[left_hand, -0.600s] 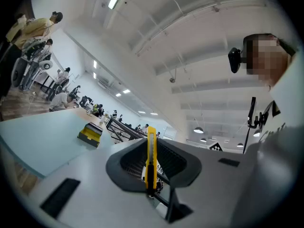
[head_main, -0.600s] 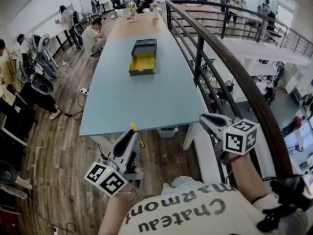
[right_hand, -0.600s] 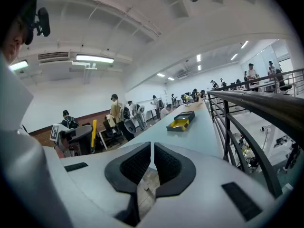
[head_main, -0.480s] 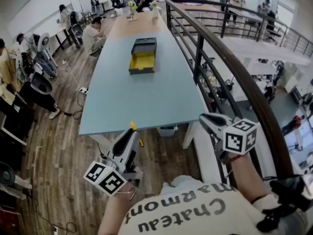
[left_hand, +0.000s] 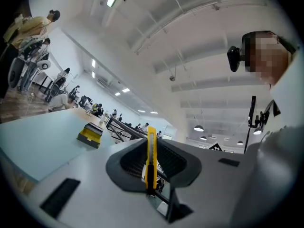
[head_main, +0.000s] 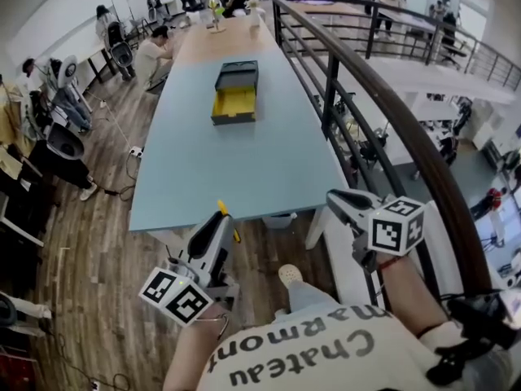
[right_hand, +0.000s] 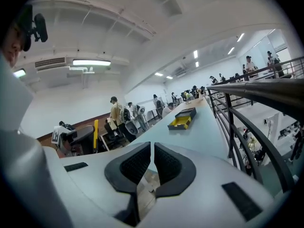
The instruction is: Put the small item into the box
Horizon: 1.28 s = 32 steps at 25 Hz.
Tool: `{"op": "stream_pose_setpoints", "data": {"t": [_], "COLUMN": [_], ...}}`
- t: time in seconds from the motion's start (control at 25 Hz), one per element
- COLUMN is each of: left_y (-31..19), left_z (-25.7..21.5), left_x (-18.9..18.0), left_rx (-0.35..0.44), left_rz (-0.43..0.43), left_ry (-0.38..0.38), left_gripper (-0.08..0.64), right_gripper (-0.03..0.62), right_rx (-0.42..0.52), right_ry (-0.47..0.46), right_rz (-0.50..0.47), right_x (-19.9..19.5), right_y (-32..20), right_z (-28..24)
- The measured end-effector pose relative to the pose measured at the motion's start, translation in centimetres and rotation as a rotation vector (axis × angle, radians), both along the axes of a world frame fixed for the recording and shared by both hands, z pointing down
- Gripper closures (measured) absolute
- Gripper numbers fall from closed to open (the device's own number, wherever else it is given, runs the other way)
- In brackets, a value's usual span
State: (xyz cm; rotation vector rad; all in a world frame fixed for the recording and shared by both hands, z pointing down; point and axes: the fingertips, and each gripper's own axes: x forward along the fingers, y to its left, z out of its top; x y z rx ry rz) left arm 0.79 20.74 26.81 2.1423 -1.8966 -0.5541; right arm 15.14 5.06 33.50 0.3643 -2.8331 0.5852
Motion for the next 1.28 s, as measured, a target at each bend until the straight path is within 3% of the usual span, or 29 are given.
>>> {"op": "stream_pose_setpoints", "data": {"t": [0.4, 0.76, 1.28], "left_y": [-7.2, -13.8, -18.8], "left_z": [-1.2, -2.3, 0.0], "left_x": [-5.2, -11.0, -16.3], "left_rx": [0.016, 0.051, 0.022], "left_rz": [-0.008, -0.07, -0.182], "left_ry": [-0.048, -0.074, -0.066], "left_gripper": [0.5, 0.5, 0.5], "right_gripper": [0.543, 0.542, 0.541], "right_rx": [0.048, 0.098, 0.05], "right_ry": [-0.018, -0.048, -0.035], "right_rz": [-0.046, -0.134, -0.227], "right_x": [-7.0, -14.6, -21.2], "right_y": [-8.1, -15.6, -20.9], "right_z": [-1.3, -3.1, -0.6]}}
